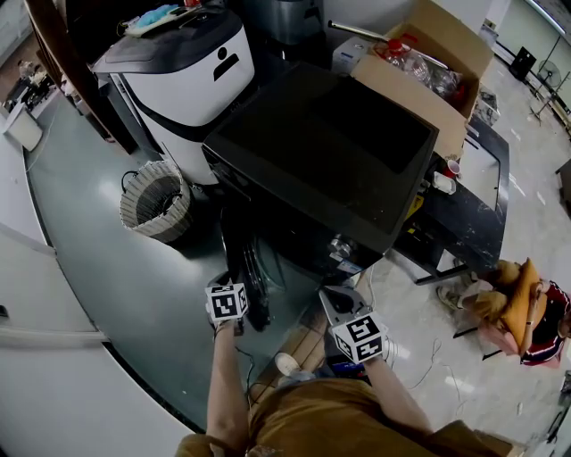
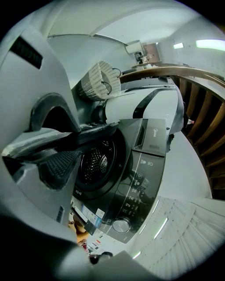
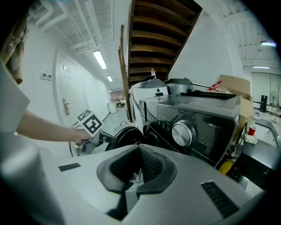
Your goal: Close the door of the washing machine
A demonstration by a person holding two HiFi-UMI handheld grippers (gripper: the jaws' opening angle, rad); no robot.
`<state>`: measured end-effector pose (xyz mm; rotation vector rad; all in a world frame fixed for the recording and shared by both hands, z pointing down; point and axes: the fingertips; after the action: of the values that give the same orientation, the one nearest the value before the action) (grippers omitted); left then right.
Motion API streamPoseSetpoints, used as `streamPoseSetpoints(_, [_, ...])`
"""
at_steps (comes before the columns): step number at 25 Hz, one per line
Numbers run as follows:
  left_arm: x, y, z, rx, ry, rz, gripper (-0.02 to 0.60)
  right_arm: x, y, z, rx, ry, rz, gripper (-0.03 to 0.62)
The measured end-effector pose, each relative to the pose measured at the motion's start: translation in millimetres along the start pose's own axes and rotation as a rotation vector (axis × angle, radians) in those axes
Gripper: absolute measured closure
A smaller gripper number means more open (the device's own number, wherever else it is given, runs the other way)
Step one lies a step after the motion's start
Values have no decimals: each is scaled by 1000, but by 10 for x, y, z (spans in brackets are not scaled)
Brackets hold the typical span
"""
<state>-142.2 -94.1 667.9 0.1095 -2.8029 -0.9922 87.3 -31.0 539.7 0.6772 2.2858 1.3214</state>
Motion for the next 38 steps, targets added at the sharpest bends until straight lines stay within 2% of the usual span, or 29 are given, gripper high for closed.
streamPoseSetpoints(17, [-281, -65, -120, 13, 55, 76, 430, -154, 83, 112, 7, 20, -18, 583])
streamPoseSetpoints(38, [-670, -255, -295, 11, 89, 83, 407, -491, 180, 291, 8, 80, -52, 583])
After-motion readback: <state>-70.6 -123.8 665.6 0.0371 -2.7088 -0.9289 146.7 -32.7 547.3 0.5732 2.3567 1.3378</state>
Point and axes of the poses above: the fingertips, and each gripper's own axes: z backward along the fingers, x to its left, y out of its underside, and after that the axes turned 1 degree about y, right-handed
